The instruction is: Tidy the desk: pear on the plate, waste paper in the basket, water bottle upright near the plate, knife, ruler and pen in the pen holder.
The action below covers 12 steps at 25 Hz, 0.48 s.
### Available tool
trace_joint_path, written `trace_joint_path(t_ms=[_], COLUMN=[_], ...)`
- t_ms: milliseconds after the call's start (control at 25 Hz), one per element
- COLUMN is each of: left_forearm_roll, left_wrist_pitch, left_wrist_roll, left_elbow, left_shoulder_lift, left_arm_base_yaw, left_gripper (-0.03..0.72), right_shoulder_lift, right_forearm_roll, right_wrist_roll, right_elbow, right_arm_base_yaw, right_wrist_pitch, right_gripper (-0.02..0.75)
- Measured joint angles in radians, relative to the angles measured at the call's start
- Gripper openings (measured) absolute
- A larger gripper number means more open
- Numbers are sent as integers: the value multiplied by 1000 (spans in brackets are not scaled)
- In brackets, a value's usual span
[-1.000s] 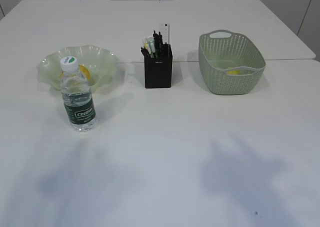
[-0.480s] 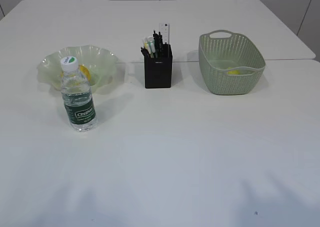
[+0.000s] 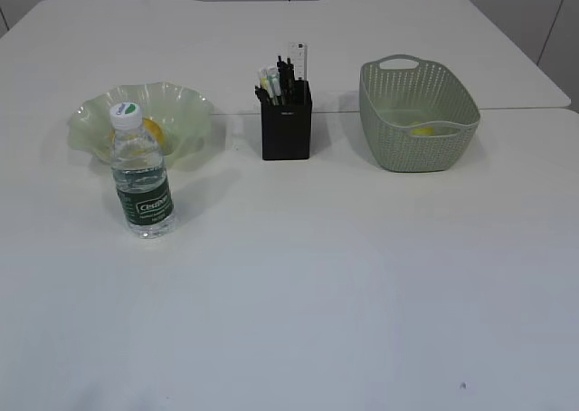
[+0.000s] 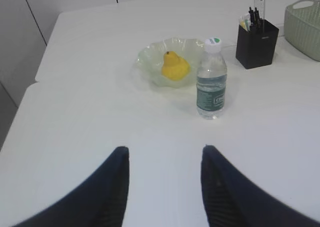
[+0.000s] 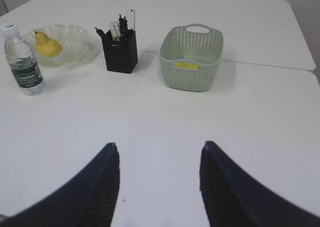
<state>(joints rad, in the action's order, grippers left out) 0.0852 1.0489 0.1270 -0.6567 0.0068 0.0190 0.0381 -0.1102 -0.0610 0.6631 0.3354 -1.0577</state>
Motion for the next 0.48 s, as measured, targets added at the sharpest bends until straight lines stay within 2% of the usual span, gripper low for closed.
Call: trace_joint_path(t_ms=[280,480], left_forearm_roll=[39,41], left_wrist_pitch=[39,65], left_wrist_roll=[24,53], left_elbow=[-1,-1], left_shoulder_lift=[0,0], left_arm_base_yaw=[0,0], left_gripper=[331,331], right_shoulder_lift=[-56,-58], right_forearm_roll=[61,68], right_wrist_roll=[61,99], right_elbow=[0,-42], right_arm_base_yaw=[0,0], right_wrist_pitch=[-163,-187], right_gripper=[386,386])
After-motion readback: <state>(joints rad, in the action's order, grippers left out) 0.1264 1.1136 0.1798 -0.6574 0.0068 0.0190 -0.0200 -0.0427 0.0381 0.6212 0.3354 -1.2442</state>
